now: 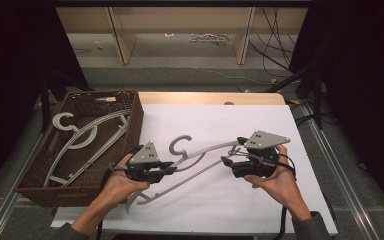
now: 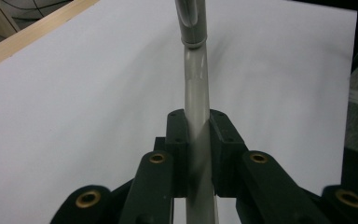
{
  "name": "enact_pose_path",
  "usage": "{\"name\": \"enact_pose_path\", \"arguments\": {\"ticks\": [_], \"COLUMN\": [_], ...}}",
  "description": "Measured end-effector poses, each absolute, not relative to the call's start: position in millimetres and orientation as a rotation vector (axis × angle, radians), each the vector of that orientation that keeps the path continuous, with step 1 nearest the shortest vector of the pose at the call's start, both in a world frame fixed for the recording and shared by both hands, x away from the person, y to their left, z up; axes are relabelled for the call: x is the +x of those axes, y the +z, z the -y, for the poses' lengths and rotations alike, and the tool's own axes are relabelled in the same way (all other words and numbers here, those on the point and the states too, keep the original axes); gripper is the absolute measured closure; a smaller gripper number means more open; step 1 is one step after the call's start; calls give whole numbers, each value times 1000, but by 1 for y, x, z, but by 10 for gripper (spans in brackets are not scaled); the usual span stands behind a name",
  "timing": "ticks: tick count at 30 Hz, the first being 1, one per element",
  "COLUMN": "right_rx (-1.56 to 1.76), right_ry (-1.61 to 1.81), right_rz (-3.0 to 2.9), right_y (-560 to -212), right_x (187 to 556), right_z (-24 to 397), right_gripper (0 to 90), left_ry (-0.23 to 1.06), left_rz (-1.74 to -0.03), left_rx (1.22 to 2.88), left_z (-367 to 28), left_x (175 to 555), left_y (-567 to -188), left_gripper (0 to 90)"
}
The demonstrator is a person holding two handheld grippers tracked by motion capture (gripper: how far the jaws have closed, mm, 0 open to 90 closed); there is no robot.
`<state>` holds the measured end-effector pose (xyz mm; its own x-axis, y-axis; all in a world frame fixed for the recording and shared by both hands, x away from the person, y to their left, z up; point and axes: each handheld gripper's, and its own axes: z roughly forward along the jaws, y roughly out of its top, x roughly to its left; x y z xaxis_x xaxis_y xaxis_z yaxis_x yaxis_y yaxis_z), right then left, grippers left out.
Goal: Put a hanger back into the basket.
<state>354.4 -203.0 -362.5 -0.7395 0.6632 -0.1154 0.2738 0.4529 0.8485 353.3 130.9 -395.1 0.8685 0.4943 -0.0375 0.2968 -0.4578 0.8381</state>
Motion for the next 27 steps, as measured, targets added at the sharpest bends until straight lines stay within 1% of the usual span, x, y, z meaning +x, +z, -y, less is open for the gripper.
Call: {"name": "enact_pose_path", "arguments": {"ticks": [12,18,22,27], "right_rx": [849,851,862,868], "right_ry": [1298,1323,1317,1305], "right_rz": [-2072,-2052,-2072,-2090], "right_y": [-376,-387,-396,-405], "right_x": [333,325,322,318], "right_z": [213,215,217,219], "right_gripper": [200,202,202,203], "left_ry": [184,177,178,183], "left_rz": [-677,-696,-681,-681], "left_rx": [1947,1896,1897,1857], "left_z": [-147,-155,-158,-165], "left_x": [357,358,357,357], "left_y": [-381,-360,-345,-329], "left_gripper": [795,795,795,796]}}
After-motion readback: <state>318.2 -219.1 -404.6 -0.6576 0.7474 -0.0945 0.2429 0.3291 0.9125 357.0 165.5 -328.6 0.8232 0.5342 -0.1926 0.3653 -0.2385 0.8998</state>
